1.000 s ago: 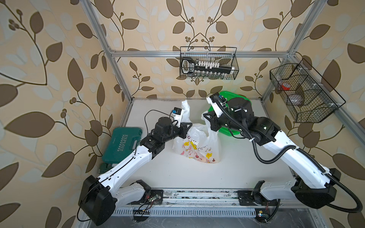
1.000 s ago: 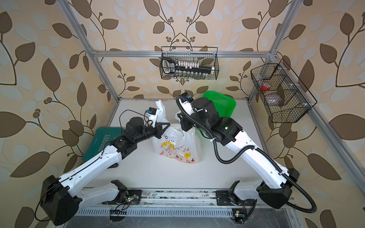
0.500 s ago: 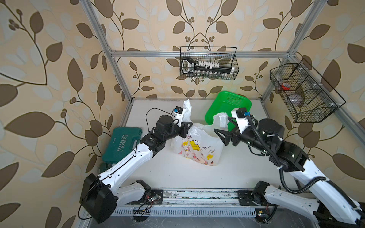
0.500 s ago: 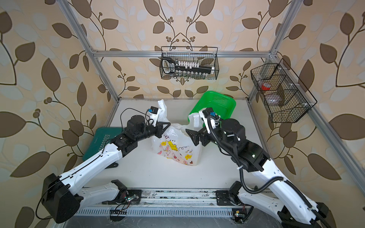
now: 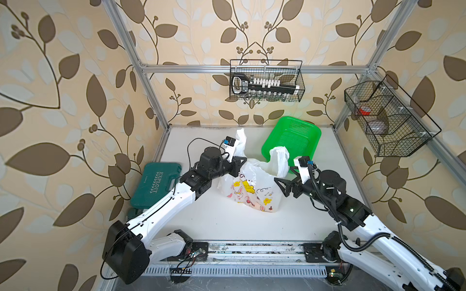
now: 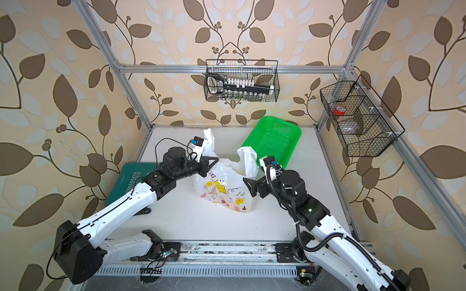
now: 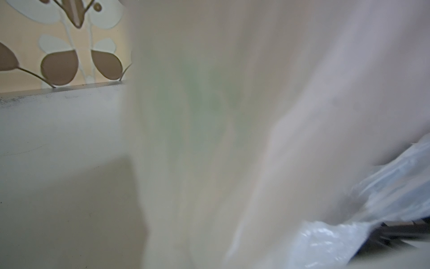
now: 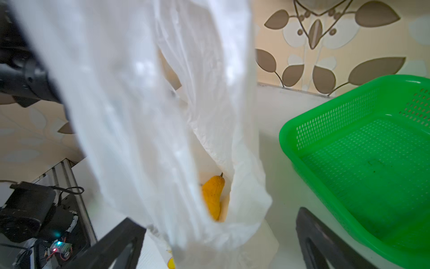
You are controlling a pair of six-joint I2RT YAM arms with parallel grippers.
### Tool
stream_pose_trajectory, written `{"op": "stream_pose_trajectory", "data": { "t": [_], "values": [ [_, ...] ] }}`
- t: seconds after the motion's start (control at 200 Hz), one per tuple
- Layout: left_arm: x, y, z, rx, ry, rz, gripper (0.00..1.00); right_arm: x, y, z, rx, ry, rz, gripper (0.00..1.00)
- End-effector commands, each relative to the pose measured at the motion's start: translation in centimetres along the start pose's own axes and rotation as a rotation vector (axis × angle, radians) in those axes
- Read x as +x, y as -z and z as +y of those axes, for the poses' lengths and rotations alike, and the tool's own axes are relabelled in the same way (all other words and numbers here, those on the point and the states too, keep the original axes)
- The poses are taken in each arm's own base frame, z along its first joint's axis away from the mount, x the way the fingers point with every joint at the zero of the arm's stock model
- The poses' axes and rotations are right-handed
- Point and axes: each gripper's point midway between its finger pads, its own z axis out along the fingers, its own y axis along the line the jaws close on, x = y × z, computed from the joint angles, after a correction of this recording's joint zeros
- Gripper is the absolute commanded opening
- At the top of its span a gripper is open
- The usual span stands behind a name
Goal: Place the pears into plastic bags & tie knots
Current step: Tie the plastic bag at the center of the board.
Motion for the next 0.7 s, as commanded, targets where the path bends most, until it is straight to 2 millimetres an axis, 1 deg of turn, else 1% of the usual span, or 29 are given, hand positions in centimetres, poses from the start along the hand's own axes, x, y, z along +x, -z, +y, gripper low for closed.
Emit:
{"op": "stream_pose_trajectory", "data": {
  "t": [0.0,0.05,0.085,0.18,0.335,0.395,0.47,0.5,0.505,0.515,0.555,0.665,0.695],
  "values": [
    [-2.3,0.6,-2.0,0.071,-0.048,-0.057,0.0,-3.2,-0.4,0.2,-0.118,-0.033,-0.15,1.0],
    [-2.3,0.5,-2.1,0.08,-0.05,-0.057,0.0,-3.8,-0.7,-0.2,-0.145,-0.047,-0.179,1.0],
    [-2.1,0.4,-2.1,0.086,-0.047,-0.054,0.0,-4.2,-0.9,-0.2,-0.172,-0.049,-0.194,1.0],
    [-1.9,0.0,-2.2,0.099,-0.043,-0.046,0.0,-4.8,-1.7,0.8,-0.262,-0.041,-0.19,1.0],
    [-1.9,-0.4,-2.2,0.114,-0.035,-0.044,0.0,-4.7,-2.9,2.2,-0.372,-0.027,-0.15,0.98],
    [-1.8,-0.6,-2.3,0.122,-0.033,-0.044,0.0,-4.6,-3.1,2.5,-0.4,-0.027,-0.141,0.95],
    [-1.7,-0.7,-2.3,0.127,-0.03,-0.039,0.0,-4.7,-3.4,2.8,-0.429,-0.03,-0.141,0.89],
    [-1.6,-0.8,-2.3,0.126,-0.029,-0.039,0.0,-4.8,-3.5,3.0,-0.448,-0.036,-0.142,0.82],
    [-1.6,-0.8,-2.3,0.126,-0.029,-0.037,0.0,-4.7,-3.6,3.2,-0.459,-0.037,-0.139,0.79],
    [-1.6,-0.8,-2.2,0.125,-0.028,-0.037,0.0,-4.8,-3.6,3.2,-0.463,-0.038,-0.139,0.77],
    [-1.5,-0.8,-2.2,0.126,-0.027,-0.037,0.0,-4.7,-3.7,3.6,-0.495,-0.041,-0.126,0.61],
    [-1.5,-0.8,-2.2,0.12,-0.032,-0.031,0.0,-5.0,-3.8,4.5,-0.551,-0.029,-0.097,0.01],
    [-1.4,-0.8,-2.2,0.118,-0.032,-0.026,0.0,-5.0,-3.8,4.5,-0.547,-0.024,-0.082,0.0]
  ]
}}
